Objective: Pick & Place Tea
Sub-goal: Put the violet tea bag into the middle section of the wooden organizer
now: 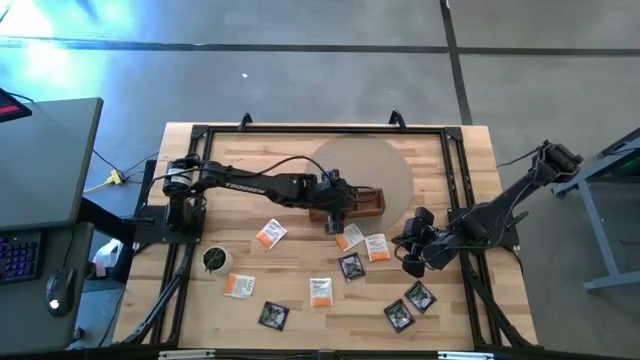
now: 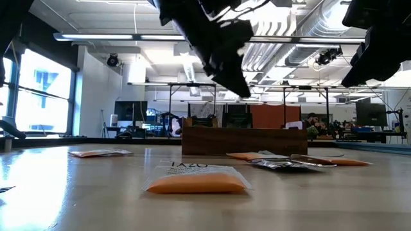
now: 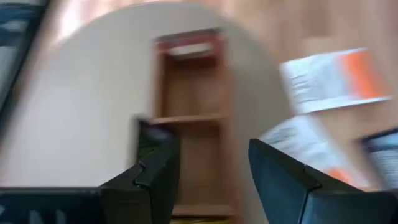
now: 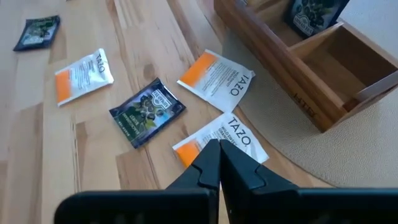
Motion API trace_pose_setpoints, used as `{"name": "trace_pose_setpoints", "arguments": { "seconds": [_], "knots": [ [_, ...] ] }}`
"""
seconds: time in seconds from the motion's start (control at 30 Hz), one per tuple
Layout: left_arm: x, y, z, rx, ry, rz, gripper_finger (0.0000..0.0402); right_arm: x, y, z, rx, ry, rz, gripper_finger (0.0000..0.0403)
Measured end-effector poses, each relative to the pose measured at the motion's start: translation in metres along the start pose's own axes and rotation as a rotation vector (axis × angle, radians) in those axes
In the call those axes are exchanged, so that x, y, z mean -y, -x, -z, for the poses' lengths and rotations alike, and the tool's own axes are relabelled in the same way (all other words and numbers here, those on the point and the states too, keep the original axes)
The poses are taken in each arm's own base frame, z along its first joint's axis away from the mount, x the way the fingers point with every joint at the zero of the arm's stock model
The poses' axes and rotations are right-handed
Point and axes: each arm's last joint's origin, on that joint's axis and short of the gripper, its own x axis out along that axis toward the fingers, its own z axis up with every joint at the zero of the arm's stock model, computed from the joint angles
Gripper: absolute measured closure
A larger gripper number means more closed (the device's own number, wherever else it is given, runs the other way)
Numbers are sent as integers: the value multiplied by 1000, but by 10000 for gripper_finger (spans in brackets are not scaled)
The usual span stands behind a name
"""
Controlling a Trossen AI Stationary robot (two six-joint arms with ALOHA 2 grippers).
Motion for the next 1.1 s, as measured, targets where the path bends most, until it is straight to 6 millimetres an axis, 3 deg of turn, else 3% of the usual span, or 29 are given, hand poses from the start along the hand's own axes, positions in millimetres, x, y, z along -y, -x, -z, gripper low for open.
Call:
{"name": "trace_pose_setpoints", "arguments": {
  "seconds": [0.23, 0.67, 0.87, 1.1],
  "knots": [
    [30, 5, -2, 14, -5, 260, 216, -1, -1, 0, 16, -45, -1, 399],
    [109, -31, 29, -66, -213, 424, 216, -2, -1, -4, 88, 10, 22, 401],
    [118, -43, 34, -42, -274, 389, 216, -6, -5, -3, 87, 31, 13, 397],
    [116, -46, 36, -56, -281, 305, 216, -30, -25, -5, 143, 287, -94, 401]
  ]
}}
